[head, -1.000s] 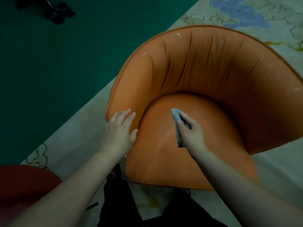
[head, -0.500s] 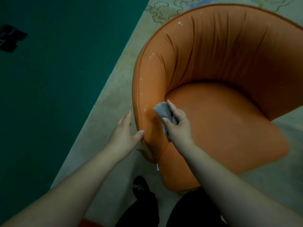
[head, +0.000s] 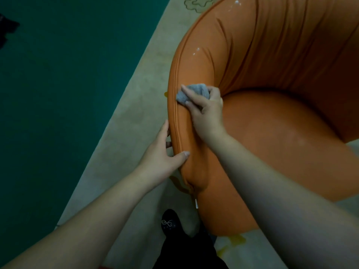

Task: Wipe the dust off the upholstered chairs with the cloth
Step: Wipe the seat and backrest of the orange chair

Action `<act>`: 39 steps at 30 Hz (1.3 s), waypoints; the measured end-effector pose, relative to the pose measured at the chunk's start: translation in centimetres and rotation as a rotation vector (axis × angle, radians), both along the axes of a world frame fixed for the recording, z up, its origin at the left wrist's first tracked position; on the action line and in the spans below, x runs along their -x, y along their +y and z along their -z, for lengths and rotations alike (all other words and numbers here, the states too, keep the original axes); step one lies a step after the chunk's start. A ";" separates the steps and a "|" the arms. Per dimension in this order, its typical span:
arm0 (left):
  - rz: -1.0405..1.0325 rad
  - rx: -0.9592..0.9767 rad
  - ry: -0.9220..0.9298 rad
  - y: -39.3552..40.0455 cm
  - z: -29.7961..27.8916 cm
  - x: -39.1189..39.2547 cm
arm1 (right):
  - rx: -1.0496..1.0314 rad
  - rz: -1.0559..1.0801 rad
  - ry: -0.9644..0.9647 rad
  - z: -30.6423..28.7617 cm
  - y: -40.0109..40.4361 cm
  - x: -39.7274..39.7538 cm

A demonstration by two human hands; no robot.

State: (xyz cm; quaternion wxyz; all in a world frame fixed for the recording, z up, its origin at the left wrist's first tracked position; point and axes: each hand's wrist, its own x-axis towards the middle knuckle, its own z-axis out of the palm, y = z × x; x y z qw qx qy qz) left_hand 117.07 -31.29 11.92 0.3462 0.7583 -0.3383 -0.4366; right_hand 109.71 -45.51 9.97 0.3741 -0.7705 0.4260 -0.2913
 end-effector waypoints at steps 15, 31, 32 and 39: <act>-0.023 0.056 0.067 -3.7 0.7 -3.7 | 0.132 -0.017 0.045 0.0 -3.5 -2.2; 0.340 0.047 0.176 -13.7 -0.4 -12.5 | 0.027 0.251 0.060 -1.3 -5.0 -5.6; 0.354 0.053 0.176 -14.2 -0.3 -12.8 | 0.021 0.235 0.056 -1.3 -3.5 -4.9; 0.413 0.095 0.150 -18.0 -0.2 -14.3 | 0.052 0.268 0.112 -1.2 -6.0 -5.9</act>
